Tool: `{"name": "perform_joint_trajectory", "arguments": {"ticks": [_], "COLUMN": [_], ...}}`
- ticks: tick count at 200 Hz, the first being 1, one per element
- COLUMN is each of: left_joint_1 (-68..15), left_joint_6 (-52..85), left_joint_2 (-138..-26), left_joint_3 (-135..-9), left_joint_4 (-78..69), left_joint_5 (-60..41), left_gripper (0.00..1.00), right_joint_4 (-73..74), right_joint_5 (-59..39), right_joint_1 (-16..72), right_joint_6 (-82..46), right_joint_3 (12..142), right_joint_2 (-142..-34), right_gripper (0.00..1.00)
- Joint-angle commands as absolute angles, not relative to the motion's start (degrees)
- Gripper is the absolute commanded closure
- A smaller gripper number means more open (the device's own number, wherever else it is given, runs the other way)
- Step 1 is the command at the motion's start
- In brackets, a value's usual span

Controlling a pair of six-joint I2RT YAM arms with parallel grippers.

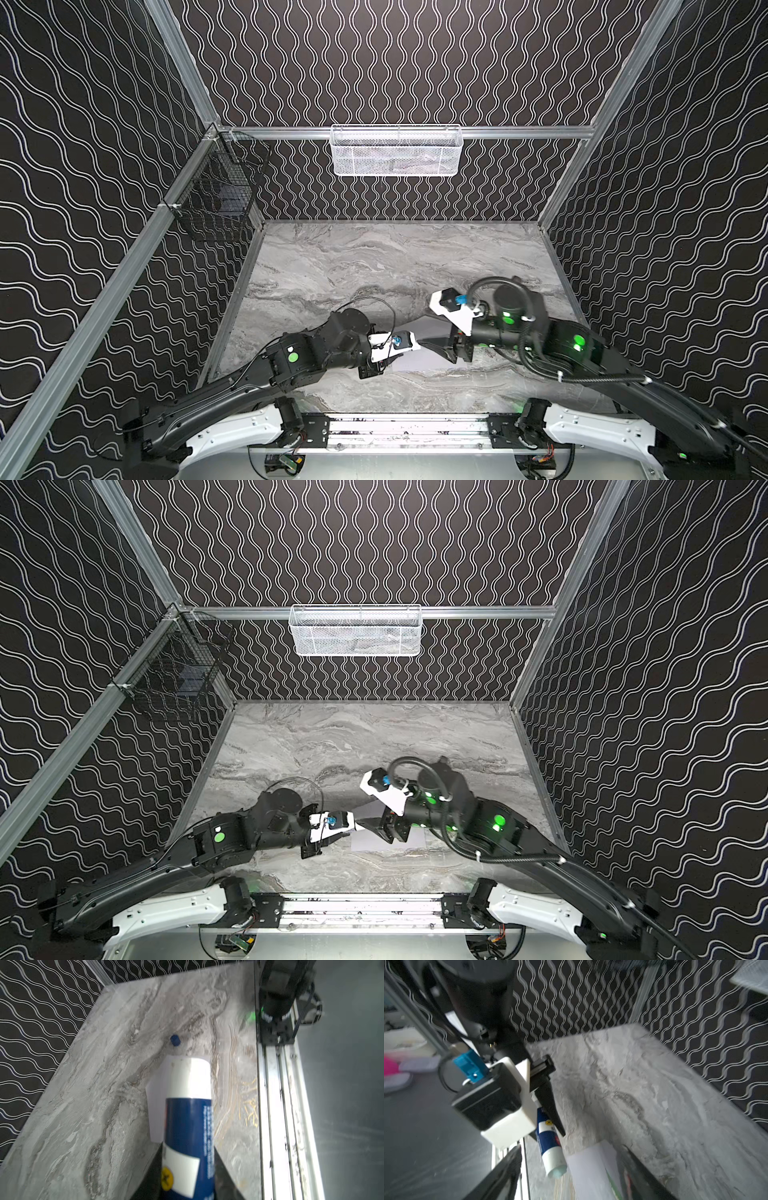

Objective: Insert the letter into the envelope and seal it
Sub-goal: 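Open the right gripper and draw it back while the left gripper holds the stick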

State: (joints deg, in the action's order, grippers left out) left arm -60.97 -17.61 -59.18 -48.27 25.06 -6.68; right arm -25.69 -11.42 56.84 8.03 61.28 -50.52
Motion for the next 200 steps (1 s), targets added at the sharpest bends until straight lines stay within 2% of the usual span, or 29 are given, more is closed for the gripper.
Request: {"name": "perform_joint_trajectory", "arguments": {"ticks": [1, 18, 55, 100, 115, 136, 149, 167, 200], "left_joint_1": [-60.7, -60.8, -60.8, -61.0, -61.1, -61.1, -61.1, -61.1, -61.1], "left_joint_6": [-5.2, 1.0, 9.2, 12.2, 12.0, 12.0, 12.1, 12.2, 12.2], "left_joint_2": [-57.0, -55.4, -56.6, -59.2, -59.3, -58.8, -58.6, -58.2, -57.1], "left_joint_3": [-45.6, -41.9, -37.6, -35.4, -35.1, -34.3, -34.0, -33.5, -32.4], "left_joint_4": [8.4, -1.9, -18.8, -28.4, -28.4, -29.0, -29.2, -29.1, -28.6], "left_joint_5": [-9.3, -8.4, -8.2, -8.5, -8.2, -7.7, -7.5, -7.3, -5.9], "left_gripper": [1.00, 1.00, 1.00, 1.00, 1.00, 1.00, 1.00, 1.00, 1.00], "right_joint_4": [-14.7, -10.0, -1.9, 2.0, 4.8, 8.3, 8.9, 9.7, 12.2], "right_joint_5": [-6.6, -5.5, -7.8, -5.2, -6.4, -10.6, -11.8, -11.7, -11.4], "right_joint_1": [56.7, 56.7, 56.7, 56.7, 56.7, 56.7, 56.6, 56.7, 56.7], "right_joint_6": [-6.0, -15.3, -26.1, -30.7, -32.2, -33.4, -33.2, -32.6, -33.3], "right_joint_3": [58.1, 55.4, 51.5, 48.7, 48.0, 48.6, 49.5, 50.1, 49.7], "right_joint_2": [-46.5, -44.4, -44.0, -44.3, -45.9, -49.8, -51.5, -52.1, -52.2], "right_gripper": [0.10, 0.04, 0.02, 0.00, 0.03, 0.16, 0.30, 0.41, 0.71]}}
